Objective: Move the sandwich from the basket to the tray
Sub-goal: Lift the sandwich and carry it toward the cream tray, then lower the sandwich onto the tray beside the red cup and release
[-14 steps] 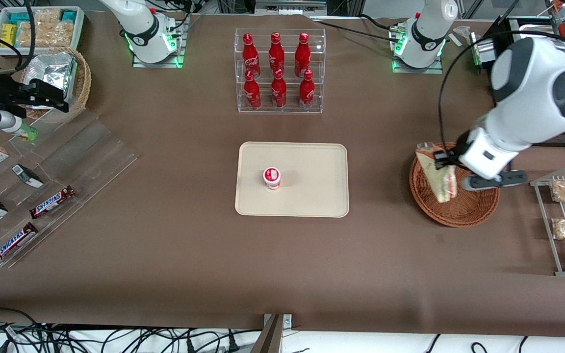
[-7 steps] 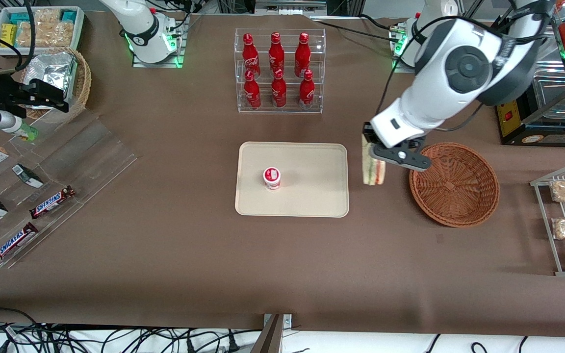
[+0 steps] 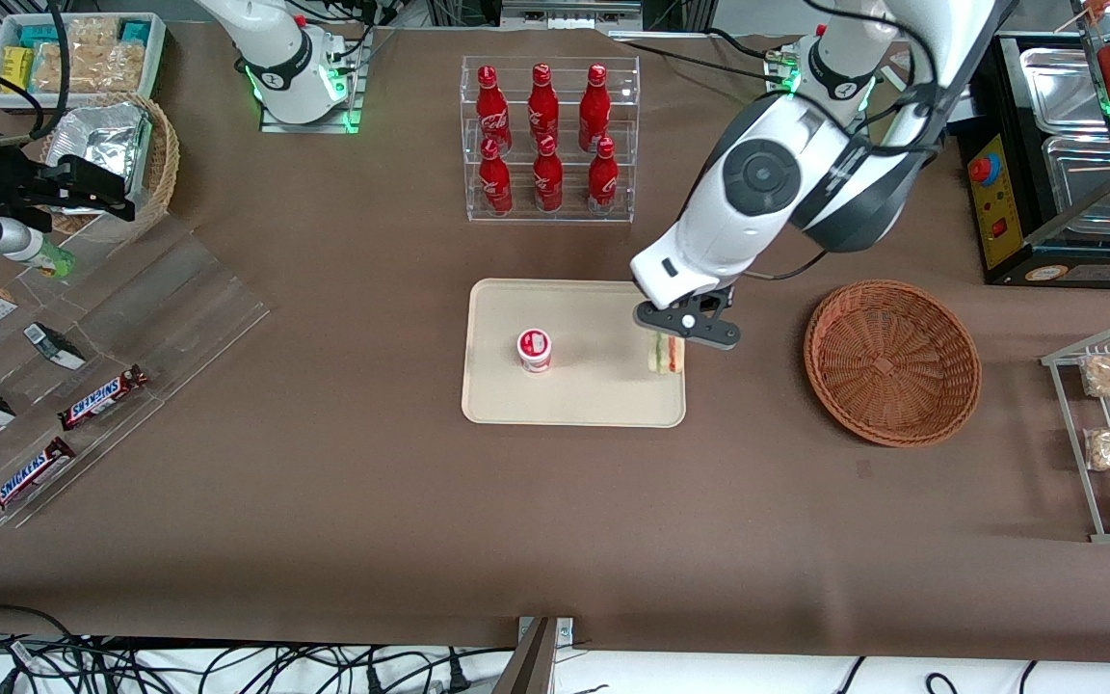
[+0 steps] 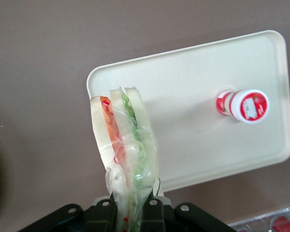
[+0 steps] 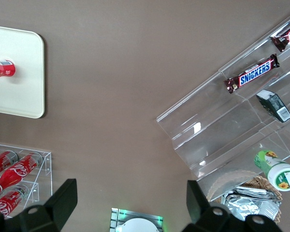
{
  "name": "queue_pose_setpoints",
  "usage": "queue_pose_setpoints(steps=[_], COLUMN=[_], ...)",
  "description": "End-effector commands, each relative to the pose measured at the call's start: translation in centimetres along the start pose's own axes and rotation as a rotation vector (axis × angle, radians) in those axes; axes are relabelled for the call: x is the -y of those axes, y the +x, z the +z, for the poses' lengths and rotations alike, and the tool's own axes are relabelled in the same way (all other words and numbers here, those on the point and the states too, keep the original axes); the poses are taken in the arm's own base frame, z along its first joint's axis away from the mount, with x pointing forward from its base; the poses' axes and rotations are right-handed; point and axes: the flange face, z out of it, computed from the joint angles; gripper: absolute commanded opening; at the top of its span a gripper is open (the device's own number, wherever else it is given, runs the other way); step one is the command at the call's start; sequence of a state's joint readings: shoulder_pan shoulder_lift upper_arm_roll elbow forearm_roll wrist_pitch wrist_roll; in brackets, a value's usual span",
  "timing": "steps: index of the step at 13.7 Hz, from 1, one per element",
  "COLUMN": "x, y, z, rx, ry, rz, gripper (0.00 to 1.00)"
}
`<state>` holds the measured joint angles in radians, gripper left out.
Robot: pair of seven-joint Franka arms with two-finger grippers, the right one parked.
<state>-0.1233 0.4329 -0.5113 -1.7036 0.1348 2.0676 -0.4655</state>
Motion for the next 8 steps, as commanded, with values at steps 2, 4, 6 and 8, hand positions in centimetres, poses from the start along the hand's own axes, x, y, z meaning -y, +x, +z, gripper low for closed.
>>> queue_pose_setpoints(steps=[2,4,6,8], x=[-2.4,-2.8,-3.5,-3.9], y=[0.8,0.8,0.6,0.3], z=[5.1,8.2,10.4,12.1], rx=[-0.02,-0.014,-0.009,0.002], ry=[0.04,0.066,0.079,0.085], rz=[-0.024,-0.015,-0.006,0.003], gripper=[0.0,0.0,0.01,0.05])
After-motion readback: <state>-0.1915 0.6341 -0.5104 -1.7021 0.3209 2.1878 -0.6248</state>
